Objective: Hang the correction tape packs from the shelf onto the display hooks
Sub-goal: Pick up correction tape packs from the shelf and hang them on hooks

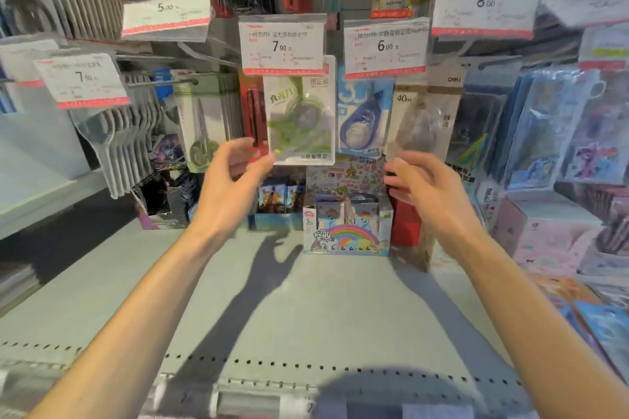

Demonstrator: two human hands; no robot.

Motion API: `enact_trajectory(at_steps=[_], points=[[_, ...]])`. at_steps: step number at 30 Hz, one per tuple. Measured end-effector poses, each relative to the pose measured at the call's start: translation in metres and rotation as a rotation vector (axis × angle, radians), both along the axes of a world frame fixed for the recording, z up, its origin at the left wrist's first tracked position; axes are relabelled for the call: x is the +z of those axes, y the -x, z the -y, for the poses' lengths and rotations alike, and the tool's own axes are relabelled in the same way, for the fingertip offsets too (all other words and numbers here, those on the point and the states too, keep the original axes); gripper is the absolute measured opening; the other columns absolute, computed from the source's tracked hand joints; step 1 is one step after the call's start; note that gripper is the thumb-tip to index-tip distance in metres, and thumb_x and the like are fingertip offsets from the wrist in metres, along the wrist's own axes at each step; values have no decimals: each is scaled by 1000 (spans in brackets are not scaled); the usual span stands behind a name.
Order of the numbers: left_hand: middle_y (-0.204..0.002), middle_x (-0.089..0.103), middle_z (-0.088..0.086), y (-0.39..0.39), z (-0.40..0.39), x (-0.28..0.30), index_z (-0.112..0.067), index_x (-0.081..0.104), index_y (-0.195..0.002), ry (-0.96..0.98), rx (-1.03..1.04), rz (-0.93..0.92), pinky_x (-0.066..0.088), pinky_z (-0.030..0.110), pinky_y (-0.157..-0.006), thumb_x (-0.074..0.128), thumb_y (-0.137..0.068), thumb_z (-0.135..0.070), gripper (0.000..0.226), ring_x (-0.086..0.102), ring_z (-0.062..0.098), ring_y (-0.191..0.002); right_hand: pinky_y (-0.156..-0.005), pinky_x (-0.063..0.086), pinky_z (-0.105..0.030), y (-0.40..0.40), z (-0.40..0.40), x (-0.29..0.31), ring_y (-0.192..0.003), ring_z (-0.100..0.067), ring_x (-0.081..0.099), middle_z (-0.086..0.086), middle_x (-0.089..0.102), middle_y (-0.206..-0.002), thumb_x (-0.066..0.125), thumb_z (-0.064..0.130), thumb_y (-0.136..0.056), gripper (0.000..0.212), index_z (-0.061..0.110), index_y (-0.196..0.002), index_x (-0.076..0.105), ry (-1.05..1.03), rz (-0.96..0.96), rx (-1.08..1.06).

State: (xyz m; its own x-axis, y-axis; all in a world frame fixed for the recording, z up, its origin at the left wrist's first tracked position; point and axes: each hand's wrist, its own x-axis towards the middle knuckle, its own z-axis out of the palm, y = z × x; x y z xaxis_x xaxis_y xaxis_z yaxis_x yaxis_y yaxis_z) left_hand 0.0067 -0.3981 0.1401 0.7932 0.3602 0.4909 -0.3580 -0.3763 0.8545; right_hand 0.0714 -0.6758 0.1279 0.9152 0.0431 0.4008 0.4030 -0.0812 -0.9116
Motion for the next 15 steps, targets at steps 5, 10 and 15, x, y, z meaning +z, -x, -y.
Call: enact_trajectory(at_steps=[5,10,15], points=[[-97,76,0,53,9,-36,-21,70,-97,171,-129,-3,59,31,-79,69,-96,-12,9,73,8,-81,-68,58,-24,69,17,-35,-73,-14,74,-3,81,-86,63,22,-103,9,13,-104,66,-108,-75,3],[-76,77,-1,102,33,-87,-16,71,-89,310,-280,-55,57,22,-66,65,-97,-6,14,70,13,-67,-58,54,-20,140,49,-84,-58,-14,63,-2,72,-69,63,19,-101,10,11,-99,69,-143,-157,-63],[-75,75,-1,133,74,-122,-23,75,-84,399,-365,-122,55,20,-64,66,-96,-14,18,68,12,-70,-59,53,-20,196,89,-126,-59,-15,59,-2,69,-70,65,24,-101,19,26,-84,75,-158,-207,-163]])
